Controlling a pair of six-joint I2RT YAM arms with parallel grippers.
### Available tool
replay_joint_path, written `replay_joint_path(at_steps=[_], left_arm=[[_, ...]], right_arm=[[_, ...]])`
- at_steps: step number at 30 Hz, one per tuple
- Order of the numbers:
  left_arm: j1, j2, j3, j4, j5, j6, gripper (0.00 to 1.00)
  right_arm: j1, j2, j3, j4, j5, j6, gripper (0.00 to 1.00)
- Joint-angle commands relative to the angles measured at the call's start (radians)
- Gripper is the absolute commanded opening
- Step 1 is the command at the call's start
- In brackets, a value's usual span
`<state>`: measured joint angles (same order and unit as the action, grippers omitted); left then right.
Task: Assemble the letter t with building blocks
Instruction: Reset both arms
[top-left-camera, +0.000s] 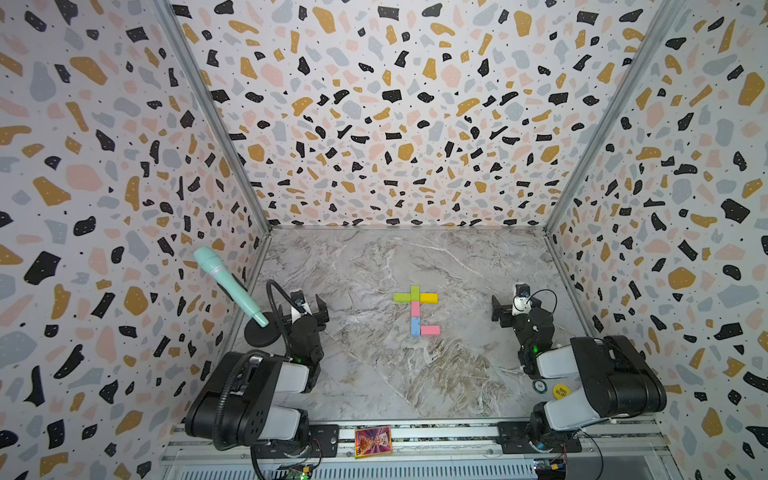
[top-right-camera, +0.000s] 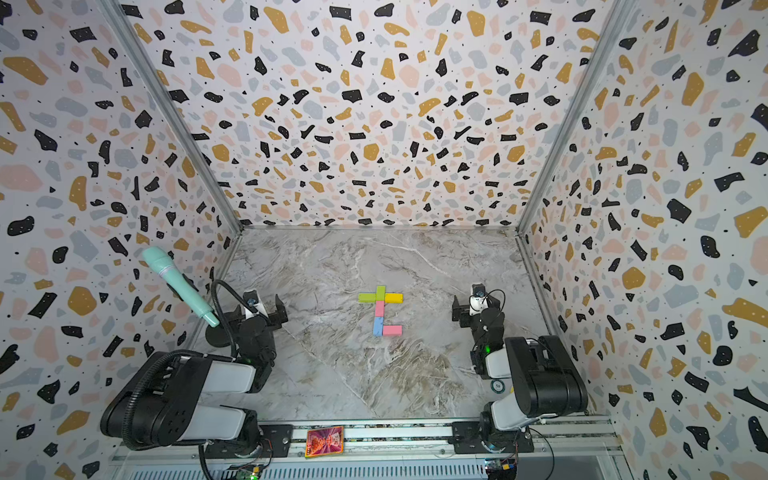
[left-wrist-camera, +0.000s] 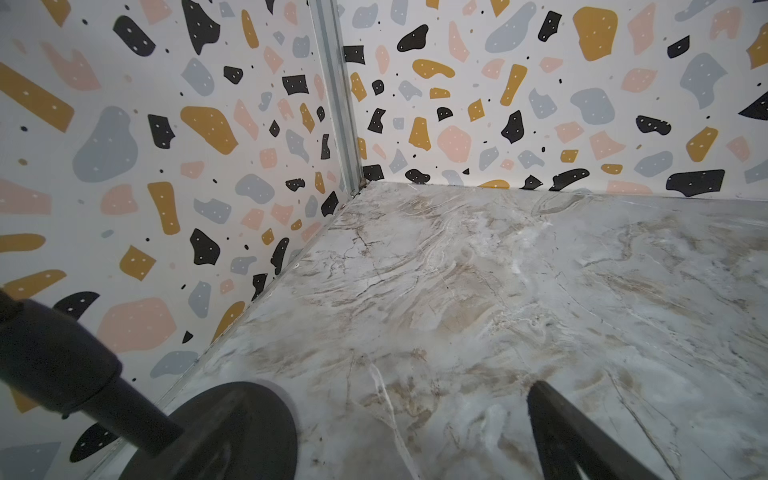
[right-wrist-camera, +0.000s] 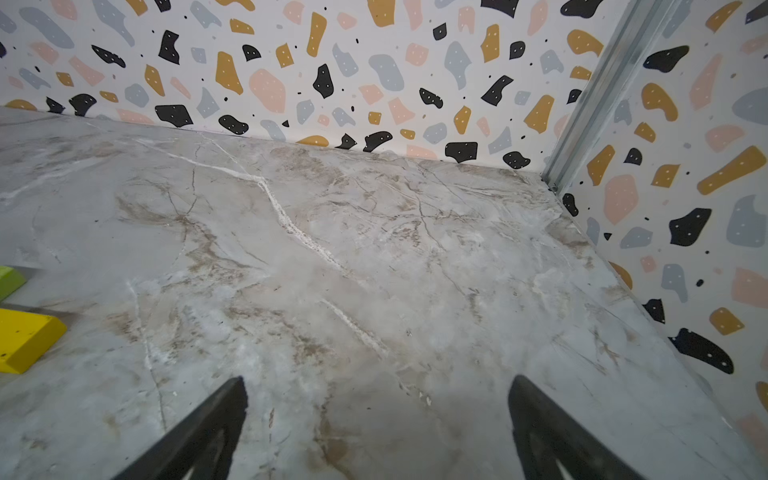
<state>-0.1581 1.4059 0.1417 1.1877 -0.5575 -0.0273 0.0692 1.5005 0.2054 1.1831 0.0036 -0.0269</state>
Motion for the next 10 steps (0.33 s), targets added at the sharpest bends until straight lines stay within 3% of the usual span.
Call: replay_joint_path(at_steps=[1,10], left_arm=[[0.008,-0.002,0.016,0.03,0.016,-0.018,0.99],[0.008,-0.008,0.013,0.032,0.018,-0.018,0.99]], right_arm=[[-0.002,-0.013,0.023,0.016,-0.007,0.009,0.99],[0.003,-0.013,0.022,0.016,0.002,0.008,0.99]])
